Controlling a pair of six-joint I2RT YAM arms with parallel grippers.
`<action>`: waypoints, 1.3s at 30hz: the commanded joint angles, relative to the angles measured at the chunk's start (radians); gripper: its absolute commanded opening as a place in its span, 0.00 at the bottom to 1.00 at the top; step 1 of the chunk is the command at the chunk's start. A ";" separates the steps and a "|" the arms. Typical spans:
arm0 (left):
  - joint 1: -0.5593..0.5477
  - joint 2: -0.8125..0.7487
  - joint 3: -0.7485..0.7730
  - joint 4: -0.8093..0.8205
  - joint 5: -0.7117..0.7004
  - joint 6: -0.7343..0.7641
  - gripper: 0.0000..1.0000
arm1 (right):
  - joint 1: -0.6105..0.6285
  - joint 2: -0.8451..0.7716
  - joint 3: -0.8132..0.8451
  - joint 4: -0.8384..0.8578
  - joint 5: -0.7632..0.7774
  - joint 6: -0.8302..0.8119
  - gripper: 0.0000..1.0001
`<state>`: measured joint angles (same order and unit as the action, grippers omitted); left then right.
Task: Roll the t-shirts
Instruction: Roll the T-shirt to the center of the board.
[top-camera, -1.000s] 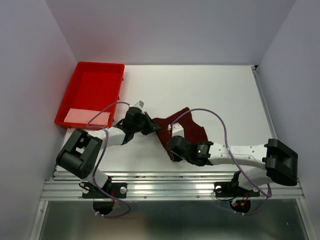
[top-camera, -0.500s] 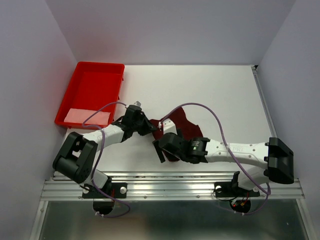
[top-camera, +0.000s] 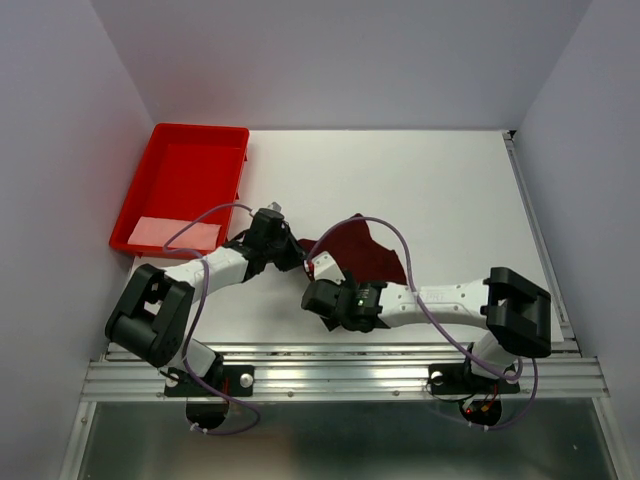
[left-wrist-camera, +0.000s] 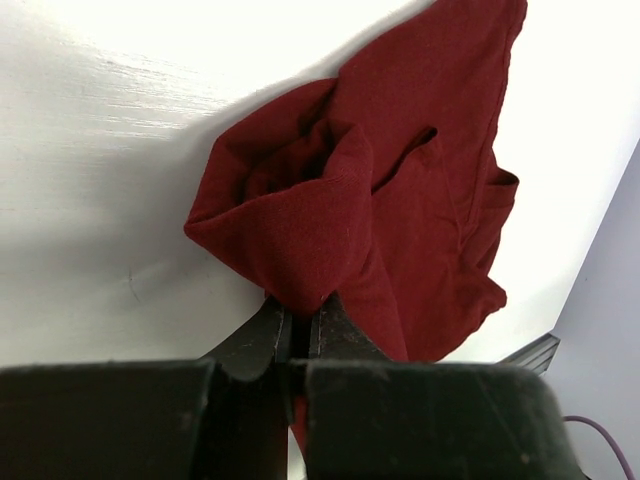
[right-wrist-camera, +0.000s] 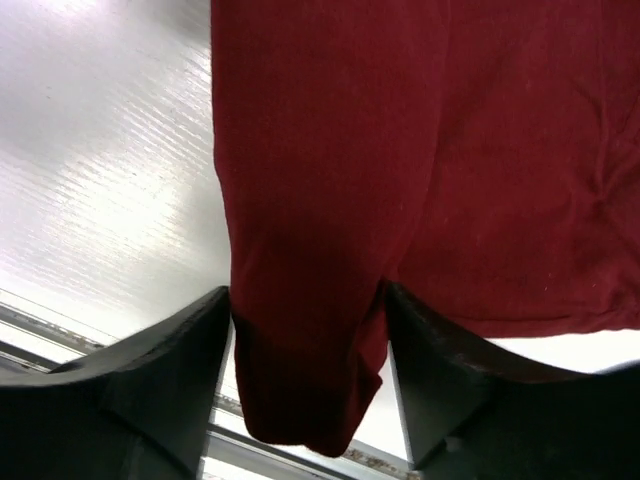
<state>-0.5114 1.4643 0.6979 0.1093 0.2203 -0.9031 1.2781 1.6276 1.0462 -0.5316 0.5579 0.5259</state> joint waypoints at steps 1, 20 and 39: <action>-0.004 -0.044 0.046 -0.008 -0.016 0.003 0.00 | 0.009 -0.021 -0.014 0.054 0.019 0.008 0.60; -0.001 -0.101 0.084 -0.054 -0.045 0.089 0.48 | -0.066 -0.207 -0.259 0.286 -0.160 0.129 0.01; 0.001 -0.203 0.196 -0.188 -0.061 0.135 0.72 | -0.365 -0.518 -0.564 0.594 -0.622 0.186 0.01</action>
<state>-0.5087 1.2972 0.8558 -0.0662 0.1463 -0.7963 0.9722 1.1492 0.5064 -0.0608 0.0902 0.6796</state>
